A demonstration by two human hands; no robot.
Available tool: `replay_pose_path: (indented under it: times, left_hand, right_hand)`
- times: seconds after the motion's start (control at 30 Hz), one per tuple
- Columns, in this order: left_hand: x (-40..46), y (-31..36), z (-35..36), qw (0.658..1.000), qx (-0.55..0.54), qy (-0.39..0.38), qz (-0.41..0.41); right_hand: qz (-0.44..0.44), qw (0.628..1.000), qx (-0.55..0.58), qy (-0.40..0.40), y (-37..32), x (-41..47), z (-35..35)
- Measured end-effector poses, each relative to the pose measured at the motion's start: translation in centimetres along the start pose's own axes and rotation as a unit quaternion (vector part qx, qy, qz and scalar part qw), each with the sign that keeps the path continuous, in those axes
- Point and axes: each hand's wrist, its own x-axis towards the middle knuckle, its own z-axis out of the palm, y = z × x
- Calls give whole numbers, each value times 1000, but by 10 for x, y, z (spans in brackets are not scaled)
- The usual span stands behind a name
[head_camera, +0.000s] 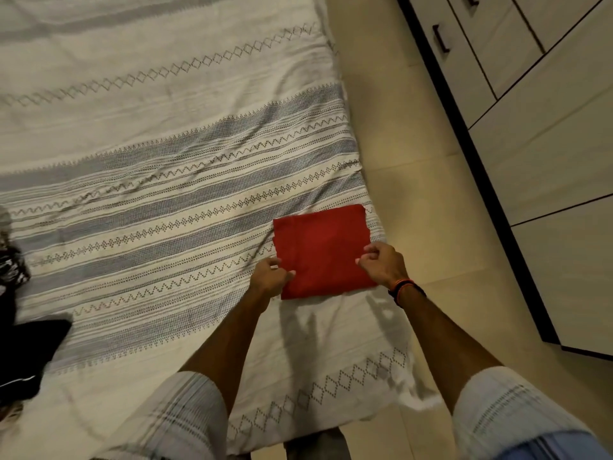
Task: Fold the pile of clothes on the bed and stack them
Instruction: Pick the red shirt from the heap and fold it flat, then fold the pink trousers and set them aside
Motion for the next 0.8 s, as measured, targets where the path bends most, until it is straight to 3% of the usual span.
replay_pose_path:
  times: [0.43, 0.8]
  left_hand:
    - [-86, -17, -70, 996, -38, 27, 71]
    - [-166, -132, -237, 977, -175, 86, 83]
  right_hand:
    - [-118, 993, 10, 4, -48, -98, 35]
    - [-223, 972, -27, -67, -118, -231, 171]
